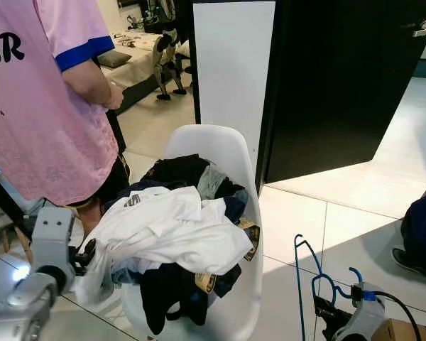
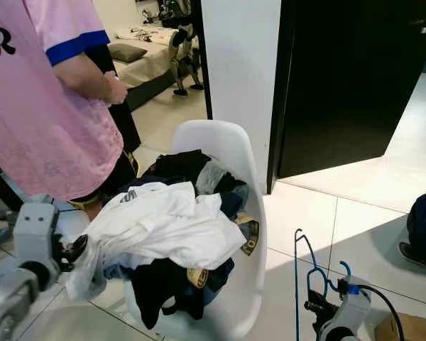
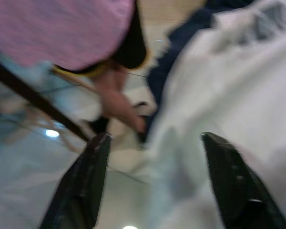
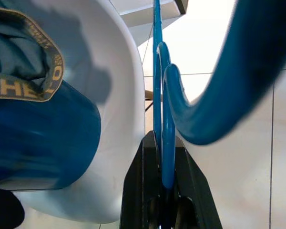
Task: Hang hanger
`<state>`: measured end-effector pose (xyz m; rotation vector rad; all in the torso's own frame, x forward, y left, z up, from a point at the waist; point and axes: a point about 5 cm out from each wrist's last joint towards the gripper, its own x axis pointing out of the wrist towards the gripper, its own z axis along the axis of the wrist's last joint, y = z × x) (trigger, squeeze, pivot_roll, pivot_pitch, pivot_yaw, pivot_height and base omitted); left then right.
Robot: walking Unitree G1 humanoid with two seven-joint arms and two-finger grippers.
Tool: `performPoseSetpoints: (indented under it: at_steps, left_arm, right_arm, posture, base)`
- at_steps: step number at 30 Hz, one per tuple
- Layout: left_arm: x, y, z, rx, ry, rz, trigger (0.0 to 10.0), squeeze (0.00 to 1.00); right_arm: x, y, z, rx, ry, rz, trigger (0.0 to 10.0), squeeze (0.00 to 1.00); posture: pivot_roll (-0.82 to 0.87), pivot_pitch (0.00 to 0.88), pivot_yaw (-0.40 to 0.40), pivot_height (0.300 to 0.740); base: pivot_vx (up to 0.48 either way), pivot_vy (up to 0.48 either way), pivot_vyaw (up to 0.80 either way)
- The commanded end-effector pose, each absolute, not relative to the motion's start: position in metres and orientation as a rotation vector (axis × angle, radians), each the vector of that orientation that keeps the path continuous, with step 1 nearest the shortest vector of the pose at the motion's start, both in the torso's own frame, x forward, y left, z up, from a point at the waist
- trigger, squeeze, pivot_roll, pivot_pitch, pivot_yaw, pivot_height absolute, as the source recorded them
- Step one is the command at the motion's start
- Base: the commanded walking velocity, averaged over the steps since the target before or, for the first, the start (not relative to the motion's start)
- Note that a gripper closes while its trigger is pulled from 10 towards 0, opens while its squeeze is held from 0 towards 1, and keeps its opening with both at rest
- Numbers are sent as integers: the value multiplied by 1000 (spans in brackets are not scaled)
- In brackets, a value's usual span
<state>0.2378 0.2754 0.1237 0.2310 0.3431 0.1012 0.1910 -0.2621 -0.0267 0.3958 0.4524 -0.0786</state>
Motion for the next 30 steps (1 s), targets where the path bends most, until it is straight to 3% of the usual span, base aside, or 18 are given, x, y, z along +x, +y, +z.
performPoseSetpoints:
  at_steps: [1,6,7,8,12,20,27,28,30]
  left_arm:
    - [238,280,131,273,373,71,10000,1000]
    - [241,245,153,211,303,-303,10000,1000]
    - [241,245,153,211,303,-303,10000,1000]
    - [236,224,165,205,271,-509,10000,1000]
    - [231,203,180,111,219,-675,10000,1000]
    - [237,183,192,56,162,-802,10000,1000]
    - [245,176,184,58,192,-788,10000,1000]
    - [246,173,181,60,206,-800,10000,0]
    - [252,171,177,95,218,-777,10000,0]
  right_arm:
    - [192,-260,-27,404,448,-70,10000,0]
    - [192,-261,-27,403,448,-70,10000,0]
    - [192,-261,-27,403,448,-70,10000,0]
    - [193,-261,-27,402,449,-69,10000,0]
    - [193,-261,-27,401,448,-70,10000,0]
    - [193,-261,-26,399,448,-72,10000,0]
    - [194,-261,-26,398,446,-74,10000,0]
    - [194,-261,-25,398,446,-74,10000,0]
    - [195,-262,-25,398,445,-74,10000,0]
  posture:
    - [22,0,37,740]
    - [26,0,32,740]
    - [26,0,32,740]
    - [24,0,31,740]
    - [20,0,29,740]
    - [20,0,29,740]
    - [0,0,30,740]
    - [0,0,30,740]
    - [-3,0,28,740]
  base:
    - [0,0,0]
    - [0,0,0]
    - [0,0,0]
    - [0,0,0]
    - [0,0,0]
    - [0,0,0]
    - [0,0,0]
    - [0,0,0]
    - [0,0,0]
